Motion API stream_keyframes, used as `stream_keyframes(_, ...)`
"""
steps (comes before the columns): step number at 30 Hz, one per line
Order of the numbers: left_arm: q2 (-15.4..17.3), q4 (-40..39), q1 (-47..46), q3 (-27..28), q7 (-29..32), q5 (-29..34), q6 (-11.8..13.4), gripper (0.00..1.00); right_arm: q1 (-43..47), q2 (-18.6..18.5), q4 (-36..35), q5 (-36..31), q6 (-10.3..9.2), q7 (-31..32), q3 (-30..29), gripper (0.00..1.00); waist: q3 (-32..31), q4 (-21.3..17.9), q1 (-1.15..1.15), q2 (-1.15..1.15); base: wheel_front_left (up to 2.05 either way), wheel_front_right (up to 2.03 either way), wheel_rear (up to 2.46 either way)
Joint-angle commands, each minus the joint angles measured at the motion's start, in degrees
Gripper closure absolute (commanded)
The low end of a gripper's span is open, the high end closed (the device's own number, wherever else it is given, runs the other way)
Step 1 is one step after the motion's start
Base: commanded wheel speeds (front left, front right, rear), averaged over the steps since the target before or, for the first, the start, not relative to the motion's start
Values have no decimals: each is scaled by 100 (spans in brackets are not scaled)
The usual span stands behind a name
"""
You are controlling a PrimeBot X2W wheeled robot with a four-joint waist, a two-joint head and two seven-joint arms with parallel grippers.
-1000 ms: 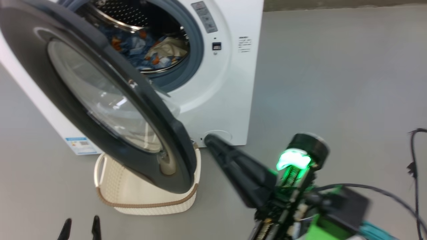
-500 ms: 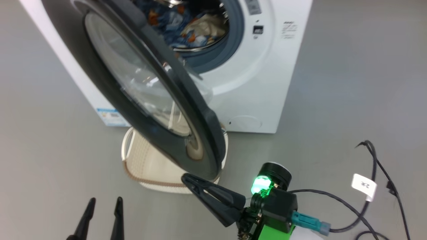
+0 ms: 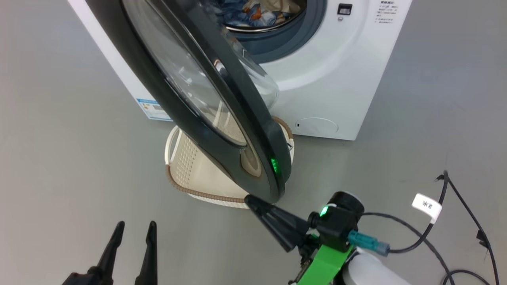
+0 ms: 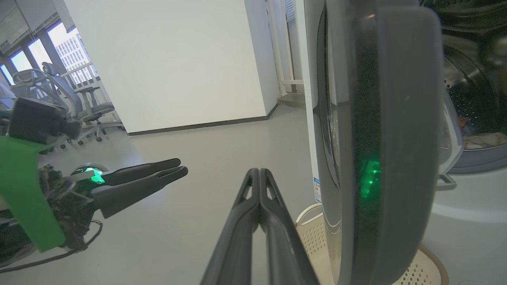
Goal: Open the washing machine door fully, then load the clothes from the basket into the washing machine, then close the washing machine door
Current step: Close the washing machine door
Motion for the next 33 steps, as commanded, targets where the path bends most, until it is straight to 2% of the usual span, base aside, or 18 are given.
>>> stream_keyframes(1,24,-124,-244,135,-36,-9,43,0,-166,95,-74,10,8,-61,-22,100,98,85,0,0,0,0,0)
stream_keyframes(20,24,-196,-479,-26,-36,1,112,0,-379,380,155,-301,8,-71,-1262,100,468,134,0,0,0,0,0)
stream_keyframes(33,24,-264,-611,-86,-36,297,187,0,-814,558,396,-607,8,-72,-1898,100,637,104,0,0,0,0,0)
